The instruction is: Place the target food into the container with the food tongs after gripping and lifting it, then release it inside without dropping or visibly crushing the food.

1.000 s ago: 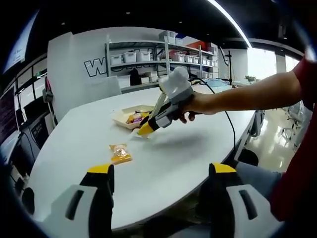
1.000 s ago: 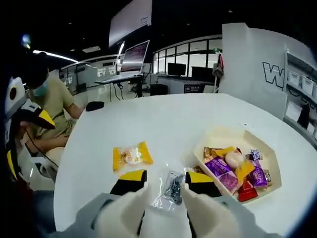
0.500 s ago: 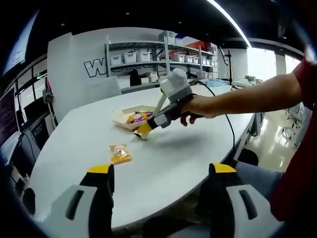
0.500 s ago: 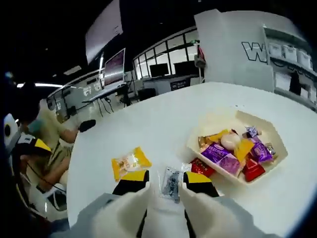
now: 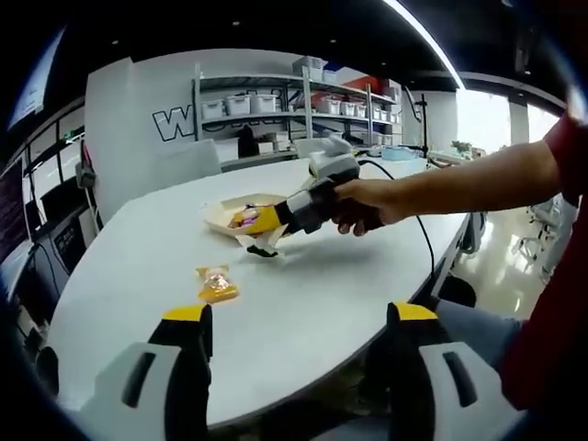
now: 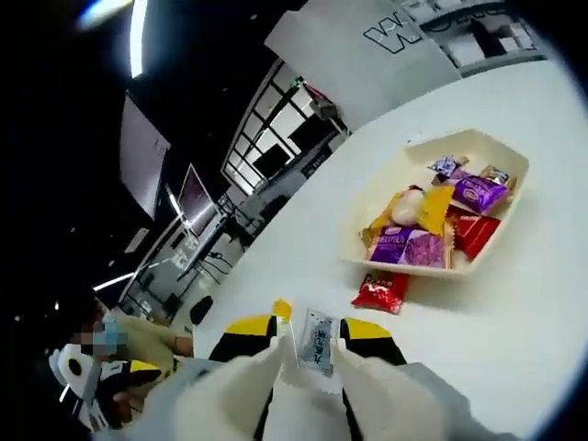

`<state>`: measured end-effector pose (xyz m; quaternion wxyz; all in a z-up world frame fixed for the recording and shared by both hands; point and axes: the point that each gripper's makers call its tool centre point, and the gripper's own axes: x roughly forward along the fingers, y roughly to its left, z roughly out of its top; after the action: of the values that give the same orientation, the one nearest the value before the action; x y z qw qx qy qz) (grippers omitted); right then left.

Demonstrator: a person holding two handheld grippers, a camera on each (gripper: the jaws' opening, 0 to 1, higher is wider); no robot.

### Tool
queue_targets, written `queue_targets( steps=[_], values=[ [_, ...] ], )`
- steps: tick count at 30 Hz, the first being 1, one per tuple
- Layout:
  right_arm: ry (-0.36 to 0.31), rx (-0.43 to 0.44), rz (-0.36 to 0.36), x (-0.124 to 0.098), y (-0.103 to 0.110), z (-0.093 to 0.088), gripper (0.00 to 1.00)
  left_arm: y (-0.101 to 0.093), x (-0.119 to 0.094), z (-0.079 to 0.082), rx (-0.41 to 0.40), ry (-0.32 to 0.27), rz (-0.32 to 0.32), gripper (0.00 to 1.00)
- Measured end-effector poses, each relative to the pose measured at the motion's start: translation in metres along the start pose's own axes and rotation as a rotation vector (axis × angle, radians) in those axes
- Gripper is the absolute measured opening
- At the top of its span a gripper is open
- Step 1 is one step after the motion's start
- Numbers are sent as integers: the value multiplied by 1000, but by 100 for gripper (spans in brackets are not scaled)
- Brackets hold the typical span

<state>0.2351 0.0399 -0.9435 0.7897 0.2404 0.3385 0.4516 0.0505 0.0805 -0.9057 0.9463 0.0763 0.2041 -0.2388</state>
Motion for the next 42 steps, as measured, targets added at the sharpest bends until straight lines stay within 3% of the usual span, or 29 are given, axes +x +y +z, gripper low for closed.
queue_targets(
  steps=[9,11,18,24,26,29,32,36,38,40,42],
  values=[
    [-6,28,33,-9,6,-8,22,-4,26,-5,-24,-2,-49,74],
    [-5,46,48,-11,10,-12,22,-8,39,-4,16,-23,-60,73],
    [2,3,77,-12,21,-17,21,-21,86,3,-44,-45,-158,74],
    [21,-53,65,-12,21,-22,20,-36,120,6,-15,-6,-193,77],
    [27,-55,58,-13,17,-24,21,-43,130,-2,-20,31,-230,76],
    [0,-64,72,-17,18,-17,21,-40,132,-4,-11,18,-208,77],
    [-50,-224,27,-22,13,-1,21,-36,129,-5,-62,8,-209,77],
    [-28,-405,-26,-18,6,4,21,-22,132,-12,-71,21,-170,76],
    [7,-553,-67,-14,3,-2,21,-18,133,-12,-84,18,-167,77],
    [52,-583,-85,-8,-2,-11,21,-19,133,-11,-91,17,-171,77],
    [61,-668,-100,-5,-4,-15,21,-19,136,-8,-79,18,-175,77]
  ],
)
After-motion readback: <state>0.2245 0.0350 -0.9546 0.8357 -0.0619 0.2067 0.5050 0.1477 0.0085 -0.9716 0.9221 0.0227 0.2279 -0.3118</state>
